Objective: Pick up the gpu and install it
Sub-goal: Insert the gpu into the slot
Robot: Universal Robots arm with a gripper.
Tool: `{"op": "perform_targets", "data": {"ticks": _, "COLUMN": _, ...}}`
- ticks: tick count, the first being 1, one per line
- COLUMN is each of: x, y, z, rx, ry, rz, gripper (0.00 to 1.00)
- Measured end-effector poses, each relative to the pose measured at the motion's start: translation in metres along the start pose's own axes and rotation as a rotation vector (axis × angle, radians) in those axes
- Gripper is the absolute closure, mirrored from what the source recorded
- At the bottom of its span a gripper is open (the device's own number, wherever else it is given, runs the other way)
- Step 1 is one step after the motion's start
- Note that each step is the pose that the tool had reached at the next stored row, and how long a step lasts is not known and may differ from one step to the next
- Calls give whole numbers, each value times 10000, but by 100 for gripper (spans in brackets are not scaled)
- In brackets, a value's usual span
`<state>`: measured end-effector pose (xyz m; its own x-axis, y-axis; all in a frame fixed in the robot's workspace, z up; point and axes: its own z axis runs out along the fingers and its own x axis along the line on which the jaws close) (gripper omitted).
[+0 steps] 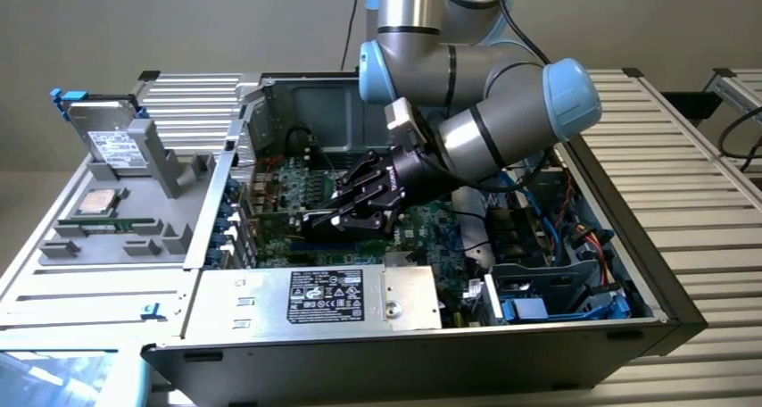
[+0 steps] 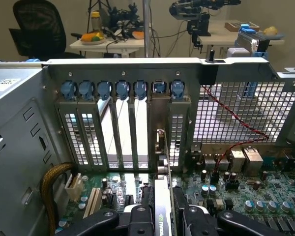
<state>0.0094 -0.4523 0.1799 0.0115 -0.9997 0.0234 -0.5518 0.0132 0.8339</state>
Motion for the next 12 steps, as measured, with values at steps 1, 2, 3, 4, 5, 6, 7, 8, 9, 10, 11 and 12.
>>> {"op": "perform_targets", "data": {"ticks": 1, "x": 0, "y": 0, "z": 0, "rx": 0, "ry": 0, "rz": 1, "gripper": 72}}
{"op": "perform_targets", "data": {"ticks": 2, "x": 0, "y": 0, "z": 0, "rx": 0, "ry": 0, "rz": 0, "gripper": 72}}
{"op": "perform_targets", "data": {"ticks": 3, "x": 4, "y": -1, "z": 1, "rx": 0, "ry": -2, "rz": -2, "gripper": 72}}
{"op": "perform_targets", "data": {"ticks": 4, "x": 11, "y": -1, "z": 1, "rx": 0, "ry": -6, "rz": -7, "gripper": 72}}
{"op": "perform_targets", "data": {"ticks": 5, "x": 11, "y": 0, "z": 1, "rx": 1, "ry": -6, "rz": -8, "gripper": 72}}
{"op": "perform_targets", "data": {"ticks": 6, "x": 11, "y": -1, "z": 1, "rx": 1, "ry": -6, "rz": -8, "gripper": 72}}
{"op": "perform_targets", "data": {"ticks": 7, "x": 11, "y": -1, "z": 1, "rx": 0, "ry": -5, "rz": -7, "gripper": 72}}
{"op": "perform_targets", "data": {"ticks": 8, "x": 12, "y": -1, "z": 0, "rx": 1, "ry": -4, "rz": -6, "gripper": 72}}
{"op": "perform_targets", "data": {"ticks": 9, "x": 12, "y": 0, "z": 0, "rx": 0, "ry": -4, "rz": -6, "gripper": 72}}
{"op": "perform_targets", "data": {"ticks": 10, "x": 12, "y": 0, "z": 0, "rx": 0, "ry": -4, "rz": -6, "gripper": 72}}
{"op": "perform_targets", "data": {"ticks": 11, "x": 12, "y": -1, "z": 0, "rx": 0, "ry": -4, "rz": -6, "gripper": 72}}
{"op": "perform_targets", "data": {"ticks": 12, "x": 12, "y": -1, "z": 0, "rx": 0, "ry": -4, "rz": -6, "gripper": 72}}
